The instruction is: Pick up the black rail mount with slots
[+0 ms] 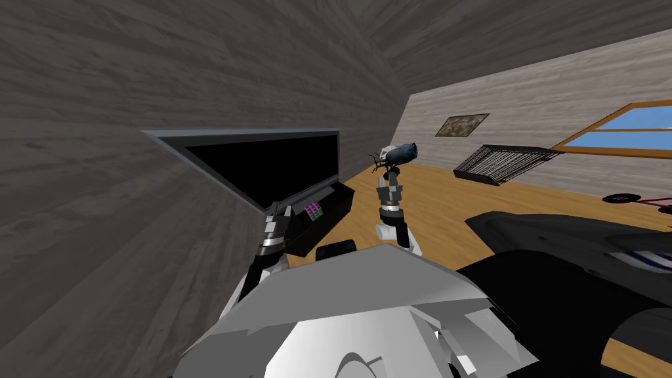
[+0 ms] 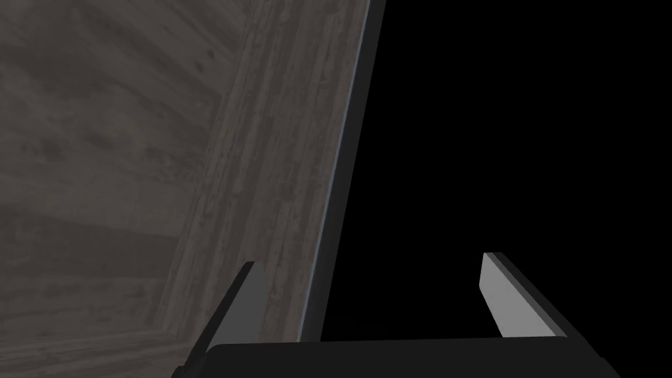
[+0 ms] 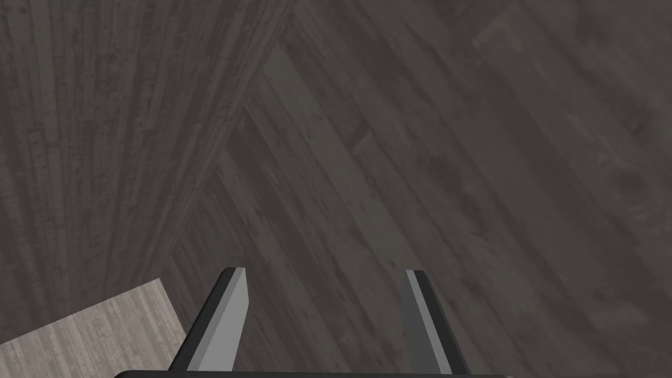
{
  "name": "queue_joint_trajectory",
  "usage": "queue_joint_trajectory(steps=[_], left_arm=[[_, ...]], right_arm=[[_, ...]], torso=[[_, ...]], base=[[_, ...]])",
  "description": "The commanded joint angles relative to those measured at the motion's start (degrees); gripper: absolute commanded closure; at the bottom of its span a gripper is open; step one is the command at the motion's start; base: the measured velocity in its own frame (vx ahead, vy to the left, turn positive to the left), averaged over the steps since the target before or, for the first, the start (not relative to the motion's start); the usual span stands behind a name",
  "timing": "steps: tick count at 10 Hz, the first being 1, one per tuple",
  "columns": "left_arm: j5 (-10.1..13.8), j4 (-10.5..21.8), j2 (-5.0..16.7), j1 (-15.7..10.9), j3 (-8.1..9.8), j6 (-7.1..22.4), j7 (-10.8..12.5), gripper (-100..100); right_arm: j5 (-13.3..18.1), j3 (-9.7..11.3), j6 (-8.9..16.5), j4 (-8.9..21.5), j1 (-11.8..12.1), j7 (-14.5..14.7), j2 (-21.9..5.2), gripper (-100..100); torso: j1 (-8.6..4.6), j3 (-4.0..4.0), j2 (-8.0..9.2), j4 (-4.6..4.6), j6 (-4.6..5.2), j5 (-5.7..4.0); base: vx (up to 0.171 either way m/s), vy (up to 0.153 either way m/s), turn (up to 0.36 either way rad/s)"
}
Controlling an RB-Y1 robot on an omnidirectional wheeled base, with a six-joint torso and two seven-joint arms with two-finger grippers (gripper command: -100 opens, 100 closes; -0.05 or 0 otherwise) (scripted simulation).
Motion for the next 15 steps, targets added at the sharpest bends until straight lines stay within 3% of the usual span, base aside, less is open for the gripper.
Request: queue_joint_trajectory(steps=[1, 2, 5, 6, 7, 8, 10, 11, 14, 15], left_arm=[[0.41, 2.60, 1.86, 0.13, -0.94, 0.83, 1.01, -100], [0.41, 2.60, 1.86, 0.13, -0.94, 0.83, 1.01, -100], [1.22, 7.95, 6.72, 1.80, -3.41, 3.64, 4.01, -100], [1.22, 7.95, 6.97, 1.80, -3.41, 3.64, 4.01, -100], [1.36, 9.90, 8.71, 2.30, -4.26, 4.71, 5.07, -100], [1.36, 9.90, 8.71, 2.30, -4.26, 4.71, 5.07, -100], [1.41, 13.33, 12.13, 3.13, -5.97, 7.04, 7.25, -100], [1.41, 14.00, 12.13, 3.13, -5.97, 7.04, 7.25, -100], [0.87, 20.35, 16.90, 3.90, -8.47, 10.89, 10.58, -100], [0.87, 20.45, 16.93, 3.90, -8.47, 10.89, 10.58, -100]], right_arm=[[0.00, 0.00, 0.00, 0.00, 0.00, 0.00, 0.00, 0], [0.00, 0.00, 0.00, 0.00, 0.00, 0.00, 0.00, 0], [0.00, 0.00, 0.00, 0.00, -0.01, 0.00, 0.00, 0], [0.00, 0.00, 0.00, 0.00, 0.00, 0.00, 0.00, 0], [0.00, 0.00, 0.00, 0.00, 0.00, 0.00, 0.00, 0], [0.00, 0.00, 0.00, 0.00, 0.00, 0.00, 0.00, 0], [0.00, 0.00, 0.00, 0.00, 0.00, 0.00, 0.00, 0], [0.00, 0.00, 0.00, 0.00, 0.00, 0.00, 0.00, 0], [0.00, 0.00, 0.00, 0.00, 0.00, 0.00, 0.00, 0], [0.00, 0.00, 0.00, 0.00, 0.00, 0.00, 0.00, 0]], torso=[[0.00, 0.00, 0.00, 0.00, 0.00, 0.00], [-0.03, 0.00, 0.00, 0.00, 0.02, -0.01], [-0.04, -0.01, -0.02, -0.01, 0.03, -0.01], [0.00, -0.03, -0.06, -0.01, 0.02, 0.00], [-0.02, -0.02, -0.03, -0.01, -0.01, -0.01], [-0.04, -0.01, -0.03, -0.01, 0.01, -0.02], [-0.08, -0.02, -0.04, -0.01, 0.02, -0.02], [-0.06, -0.04, -0.08, -0.02, 0.01, -0.02], [-0.06, -0.07, -0.11, -0.02, 0.02, -0.01], [-0.04, -0.08, -0.14, -0.03, 0.00, -0.01]], base=[[0.010, 0.013, -0.099], [0.008, 0.011, -0.064], [0.019, 0.017, -0.173], [0.017, 0.021, -0.079], [0.019, 0.013, -0.126], [0.015, 0.008, -0.076], [0.026, 0.008, -0.179], [0.025, 0.015, -0.091], [0.039, 0.010, -0.236], [0.034, 0.013, -0.063]])
